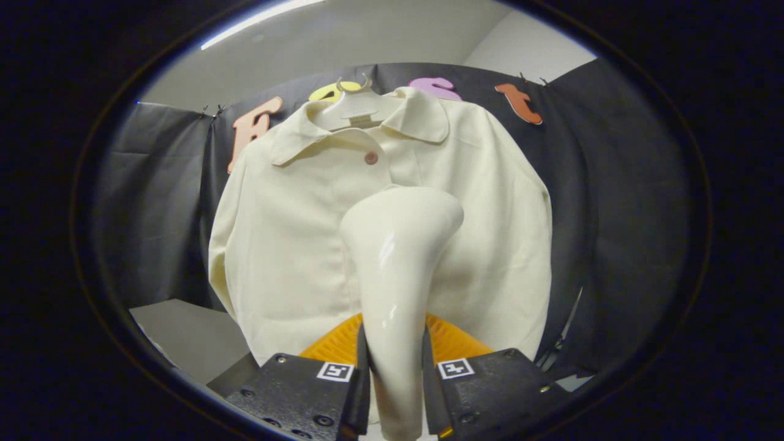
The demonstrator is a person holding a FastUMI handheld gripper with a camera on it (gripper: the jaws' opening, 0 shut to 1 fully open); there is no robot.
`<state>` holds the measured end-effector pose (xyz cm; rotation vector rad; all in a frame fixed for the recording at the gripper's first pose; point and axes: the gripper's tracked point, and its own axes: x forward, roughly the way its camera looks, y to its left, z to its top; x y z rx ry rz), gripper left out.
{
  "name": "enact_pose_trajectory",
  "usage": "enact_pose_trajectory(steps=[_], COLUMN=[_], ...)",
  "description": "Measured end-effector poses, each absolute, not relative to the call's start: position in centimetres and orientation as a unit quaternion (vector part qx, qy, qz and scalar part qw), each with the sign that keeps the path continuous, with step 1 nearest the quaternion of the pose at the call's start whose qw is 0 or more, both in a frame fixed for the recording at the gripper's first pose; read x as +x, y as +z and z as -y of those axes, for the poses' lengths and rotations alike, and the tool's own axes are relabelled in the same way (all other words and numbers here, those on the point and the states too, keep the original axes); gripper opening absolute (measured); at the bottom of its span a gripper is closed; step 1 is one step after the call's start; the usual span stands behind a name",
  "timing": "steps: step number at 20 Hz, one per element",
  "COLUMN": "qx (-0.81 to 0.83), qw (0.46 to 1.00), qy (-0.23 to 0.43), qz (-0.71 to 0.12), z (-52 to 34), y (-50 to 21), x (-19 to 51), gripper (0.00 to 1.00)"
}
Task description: Iron the clothes twice with a garment steamer, once on the left side and once on the right side.
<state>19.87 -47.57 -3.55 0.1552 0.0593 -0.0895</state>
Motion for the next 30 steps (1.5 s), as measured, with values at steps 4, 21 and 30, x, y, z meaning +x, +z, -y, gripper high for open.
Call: enact_pose_trajectory(steps=[4,21,30], qx=[0.095,0.140,0.175], qw=[0.994,0.989,0.983], qy=[-0.039,-0.042,-0.038], qz=[-0.032,-0.037,-0.040], z=[47.7,46.5,46.3], y=[-6.8,-24.0,-29.8], x=[19.5,15.5,14.1], gripper=[0.36,0.36,0.36])
